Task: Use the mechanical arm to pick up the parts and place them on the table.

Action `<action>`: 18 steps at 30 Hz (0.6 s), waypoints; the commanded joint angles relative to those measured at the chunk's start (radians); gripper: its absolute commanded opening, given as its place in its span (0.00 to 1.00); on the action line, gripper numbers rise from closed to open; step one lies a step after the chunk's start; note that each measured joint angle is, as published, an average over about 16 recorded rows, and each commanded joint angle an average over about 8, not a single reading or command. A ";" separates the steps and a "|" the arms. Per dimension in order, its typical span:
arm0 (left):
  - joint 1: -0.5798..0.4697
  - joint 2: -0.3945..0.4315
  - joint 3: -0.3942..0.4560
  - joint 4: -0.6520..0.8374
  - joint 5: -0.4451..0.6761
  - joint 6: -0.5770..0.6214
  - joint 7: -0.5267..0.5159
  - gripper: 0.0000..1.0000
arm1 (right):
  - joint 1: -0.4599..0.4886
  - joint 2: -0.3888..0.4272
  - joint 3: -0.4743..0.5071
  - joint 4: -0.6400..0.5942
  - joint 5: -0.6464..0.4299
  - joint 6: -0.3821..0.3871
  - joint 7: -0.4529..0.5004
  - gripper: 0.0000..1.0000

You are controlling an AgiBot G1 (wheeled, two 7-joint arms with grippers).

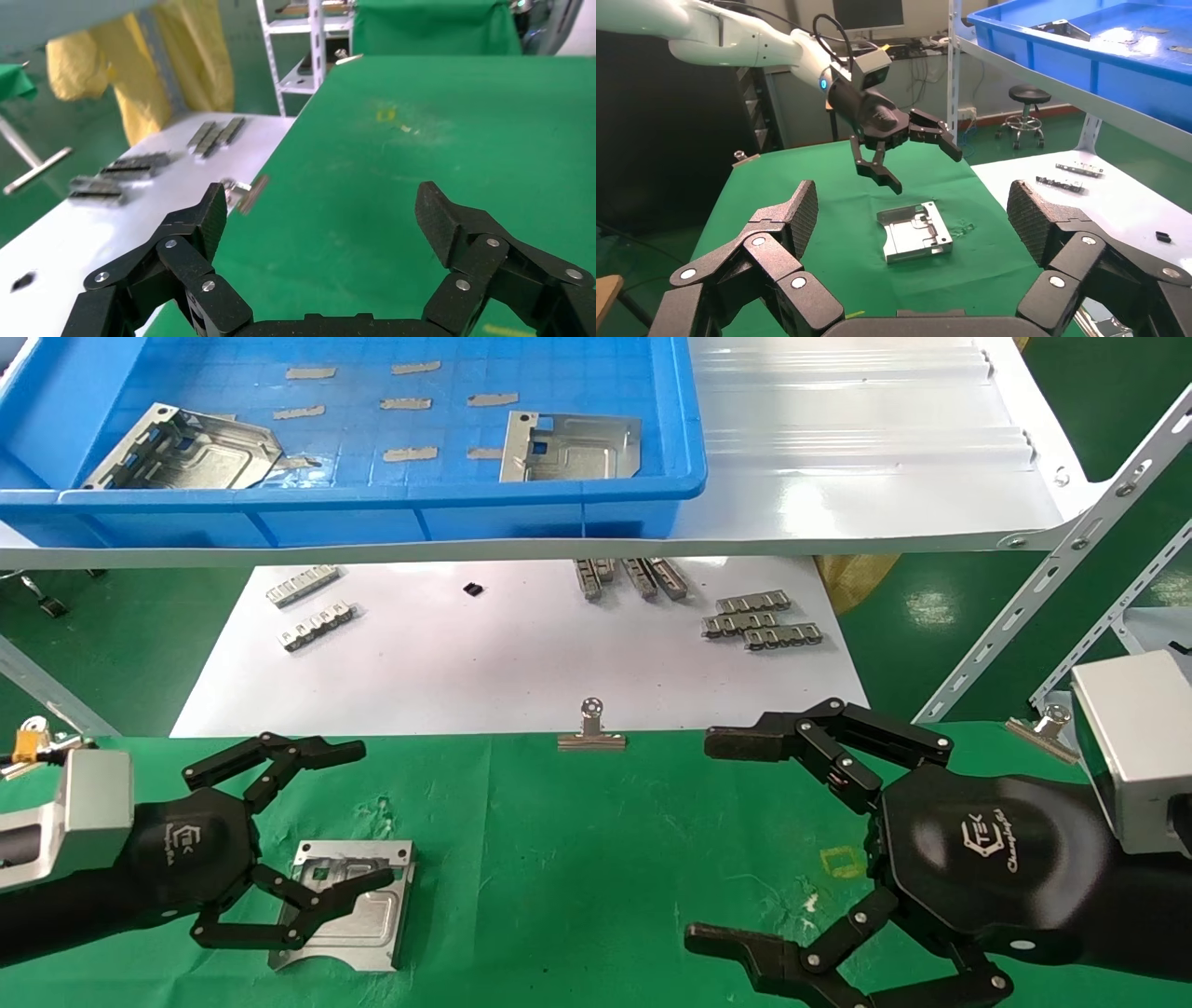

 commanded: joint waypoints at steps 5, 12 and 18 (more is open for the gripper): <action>0.008 0.003 -0.049 -0.046 0.017 0.015 -0.074 1.00 | 0.000 0.000 0.000 0.000 0.000 0.000 0.000 1.00; 0.018 0.006 -0.107 -0.100 0.036 0.033 -0.161 1.00 | 0.000 0.000 0.000 0.000 0.000 0.000 0.000 1.00; 0.026 0.009 -0.157 -0.146 0.053 0.048 -0.236 1.00 | 0.000 0.000 0.000 0.000 0.000 0.000 0.000 1.00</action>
